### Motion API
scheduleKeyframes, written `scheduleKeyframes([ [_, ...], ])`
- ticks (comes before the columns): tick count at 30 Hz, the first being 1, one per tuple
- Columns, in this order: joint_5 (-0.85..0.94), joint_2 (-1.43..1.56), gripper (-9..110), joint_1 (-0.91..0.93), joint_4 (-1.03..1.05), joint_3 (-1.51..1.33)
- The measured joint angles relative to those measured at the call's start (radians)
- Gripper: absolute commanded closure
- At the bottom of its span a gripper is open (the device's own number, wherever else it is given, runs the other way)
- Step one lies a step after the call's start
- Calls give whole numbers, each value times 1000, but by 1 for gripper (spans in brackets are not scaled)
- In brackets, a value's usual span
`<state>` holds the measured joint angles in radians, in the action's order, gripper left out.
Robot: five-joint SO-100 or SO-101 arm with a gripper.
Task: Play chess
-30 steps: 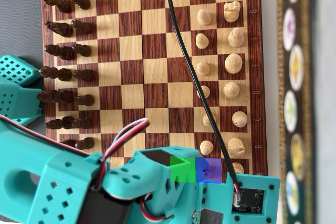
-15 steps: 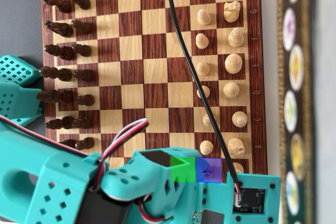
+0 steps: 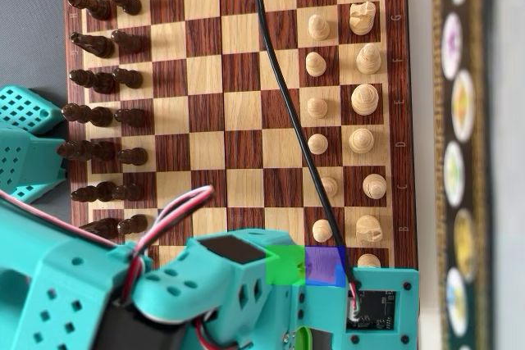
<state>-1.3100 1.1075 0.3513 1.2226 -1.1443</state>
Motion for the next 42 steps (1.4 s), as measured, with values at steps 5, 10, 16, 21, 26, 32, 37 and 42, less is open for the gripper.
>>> scheduleKeyframes([
  [5, 0, 0, 95, 9, 12, 0],
  [10, 0, 0, 95, 26, 55, 0],
  [16, 0, 20, 95, 29, 61, -20],
  [21, 0, 124, 95, 43, 25, -149],
  [26, 0, 160, 95, 43, -37, -230],
  [32, 0, 160, 95, 43, -44, -236],
  [37, 0, 160, 95, 34, -66, -238],
  [42, 0, 160, 95, 29, -94, -238],
])
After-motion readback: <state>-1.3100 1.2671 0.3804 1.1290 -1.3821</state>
